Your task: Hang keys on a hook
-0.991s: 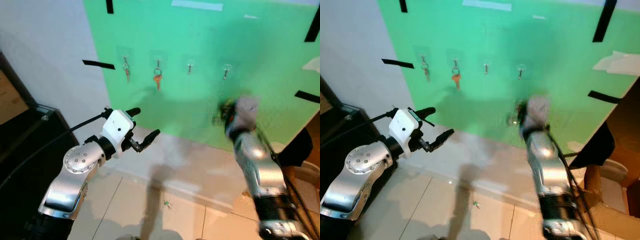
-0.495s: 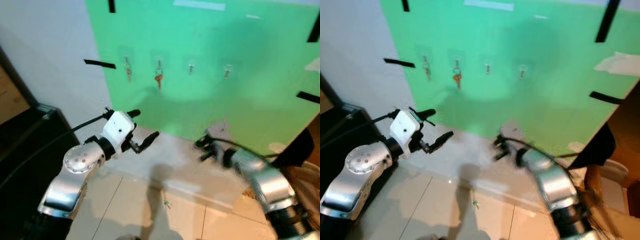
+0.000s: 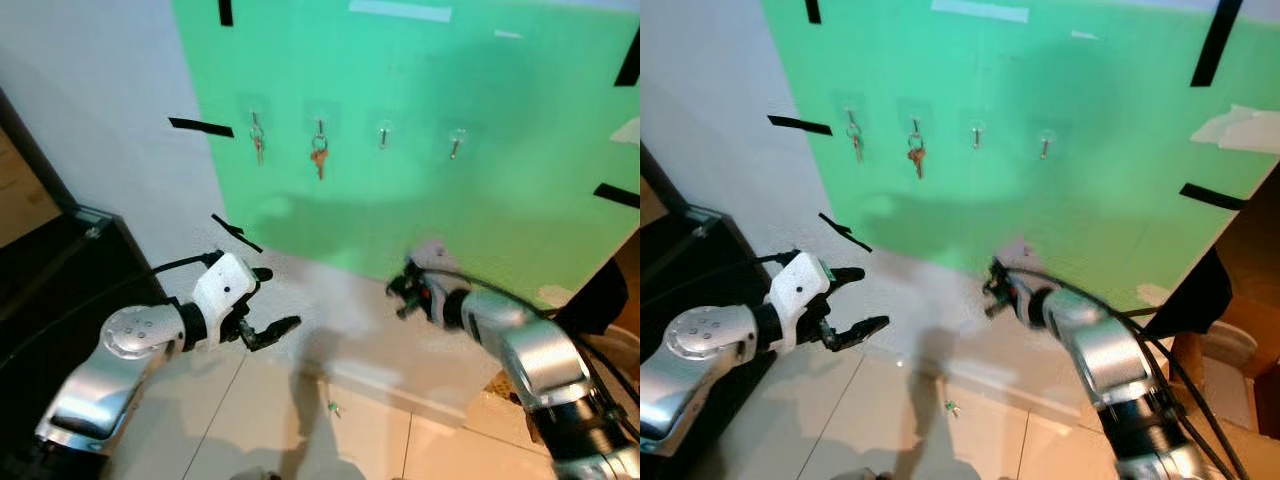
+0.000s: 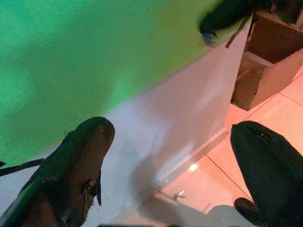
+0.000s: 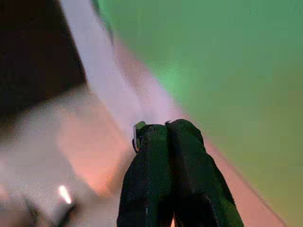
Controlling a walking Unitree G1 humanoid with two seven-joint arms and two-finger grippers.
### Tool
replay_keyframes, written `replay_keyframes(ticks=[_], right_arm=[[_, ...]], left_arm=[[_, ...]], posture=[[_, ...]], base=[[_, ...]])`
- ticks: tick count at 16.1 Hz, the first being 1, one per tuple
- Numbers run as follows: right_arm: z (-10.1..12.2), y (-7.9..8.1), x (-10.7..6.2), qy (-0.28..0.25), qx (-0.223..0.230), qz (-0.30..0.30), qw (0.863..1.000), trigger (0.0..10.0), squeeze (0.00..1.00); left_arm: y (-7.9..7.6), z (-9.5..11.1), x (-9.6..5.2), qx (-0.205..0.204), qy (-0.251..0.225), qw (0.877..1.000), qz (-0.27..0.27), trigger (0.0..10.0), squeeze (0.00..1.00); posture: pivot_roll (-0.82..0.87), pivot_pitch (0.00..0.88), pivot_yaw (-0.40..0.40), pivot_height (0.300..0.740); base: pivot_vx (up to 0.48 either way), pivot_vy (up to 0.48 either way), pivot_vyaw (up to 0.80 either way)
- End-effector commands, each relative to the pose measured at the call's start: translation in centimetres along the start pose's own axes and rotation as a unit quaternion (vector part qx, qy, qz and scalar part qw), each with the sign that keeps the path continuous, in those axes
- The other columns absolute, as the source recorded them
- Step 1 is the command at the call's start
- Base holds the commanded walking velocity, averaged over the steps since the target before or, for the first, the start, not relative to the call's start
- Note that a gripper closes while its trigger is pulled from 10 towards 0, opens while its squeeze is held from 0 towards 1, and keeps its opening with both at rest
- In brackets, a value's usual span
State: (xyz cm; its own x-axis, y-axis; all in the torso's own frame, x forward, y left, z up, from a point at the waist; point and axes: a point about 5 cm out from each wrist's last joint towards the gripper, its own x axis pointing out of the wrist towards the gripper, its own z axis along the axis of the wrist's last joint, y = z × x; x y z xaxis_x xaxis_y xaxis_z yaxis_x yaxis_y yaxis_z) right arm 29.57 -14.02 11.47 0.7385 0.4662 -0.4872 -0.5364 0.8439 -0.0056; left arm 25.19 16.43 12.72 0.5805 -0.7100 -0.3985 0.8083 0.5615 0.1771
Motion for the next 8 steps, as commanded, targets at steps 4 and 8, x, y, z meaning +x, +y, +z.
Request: replay_keyframes(ticks=[4, 8], right_arm=[[3.5, -3.4, -0.9, -0.095, 0.048, -0.135, 0.985, 10.0, 0.00], [4.5, -5.2, -1.9, -0.165, 0.129, -0.221, 0.952, 10.0, 0.00]], left_arm=[[-0.2, 0.5, 0.0, 0.002, -0.005, 1.000, -0.002, 10.0, 0.16], [-0.2, 0.7, 0.0, 0.011, -0.012, 1.000, 0.004, 10.0, 0.17]], posture=[[-0.06, 0.000, 0.017, 0.740], [-0.06, 0.000, 0.014, 0.740]], base=[[0.000, 0.000, 0.00], [0.000, 0.000, 0.00]])
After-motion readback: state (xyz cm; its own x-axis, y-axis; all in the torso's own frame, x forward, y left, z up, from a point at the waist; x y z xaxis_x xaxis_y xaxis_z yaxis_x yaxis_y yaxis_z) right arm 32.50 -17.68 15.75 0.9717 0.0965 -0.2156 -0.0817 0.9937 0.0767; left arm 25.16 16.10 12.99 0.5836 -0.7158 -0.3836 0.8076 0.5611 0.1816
